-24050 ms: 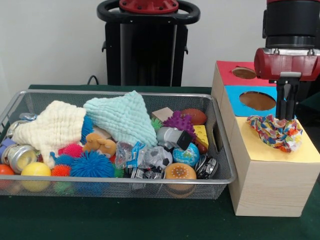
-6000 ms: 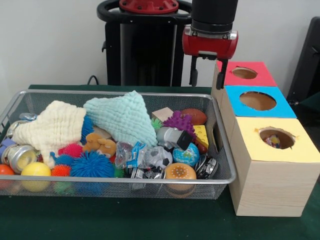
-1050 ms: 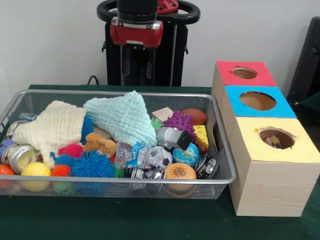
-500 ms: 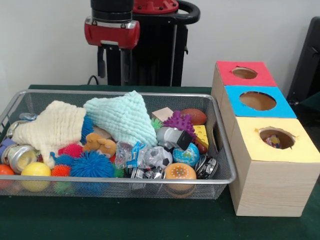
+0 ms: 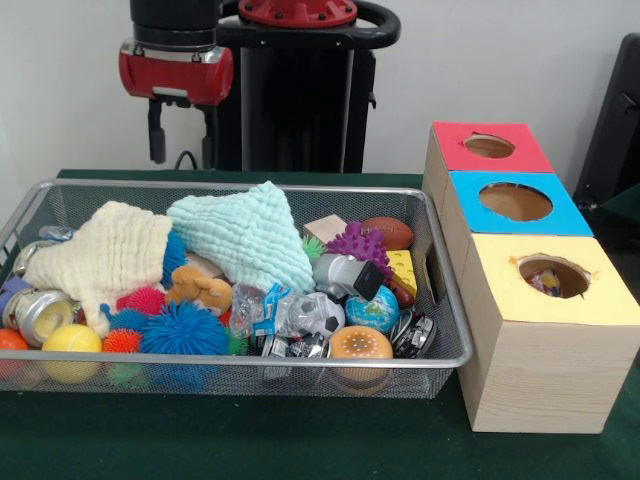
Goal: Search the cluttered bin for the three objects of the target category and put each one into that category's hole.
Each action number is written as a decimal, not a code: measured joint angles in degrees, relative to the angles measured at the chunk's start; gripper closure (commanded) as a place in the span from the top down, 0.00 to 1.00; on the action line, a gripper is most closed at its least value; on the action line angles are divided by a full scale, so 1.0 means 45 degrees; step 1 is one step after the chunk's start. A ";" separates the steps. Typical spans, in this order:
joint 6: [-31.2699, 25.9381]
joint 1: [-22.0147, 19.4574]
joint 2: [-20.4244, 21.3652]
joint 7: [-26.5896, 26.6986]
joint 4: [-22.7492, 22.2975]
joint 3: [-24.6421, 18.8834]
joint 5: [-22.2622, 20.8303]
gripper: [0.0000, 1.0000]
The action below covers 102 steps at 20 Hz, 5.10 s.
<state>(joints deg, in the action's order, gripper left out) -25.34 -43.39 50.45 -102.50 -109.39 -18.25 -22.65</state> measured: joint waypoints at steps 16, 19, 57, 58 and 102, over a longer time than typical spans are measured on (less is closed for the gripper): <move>-0.0003 -0.0971 -0.1504 0.0000 0.0556 -0.0632 -0.1423 1.00; 0.0000 -0.0970 -0.1884 0.0000 0.0744 -0.0648 -0.1627 1.00; 0.0003 -0.0991 -0.3512 0.0000 0.1398 -0.0676 -0.2418 1.00; 0.0001 -0.0991 -0.3514 0.0000 0.1419 -0.0676 -0.2418 1.00; -0.0034 -0.2118 -0.3441 0.0000 0.1956 -0.1620 -0.3548 0.00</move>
<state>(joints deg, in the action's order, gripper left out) -25.49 -52.92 34.96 -102.50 -100.59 -25.54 -38.61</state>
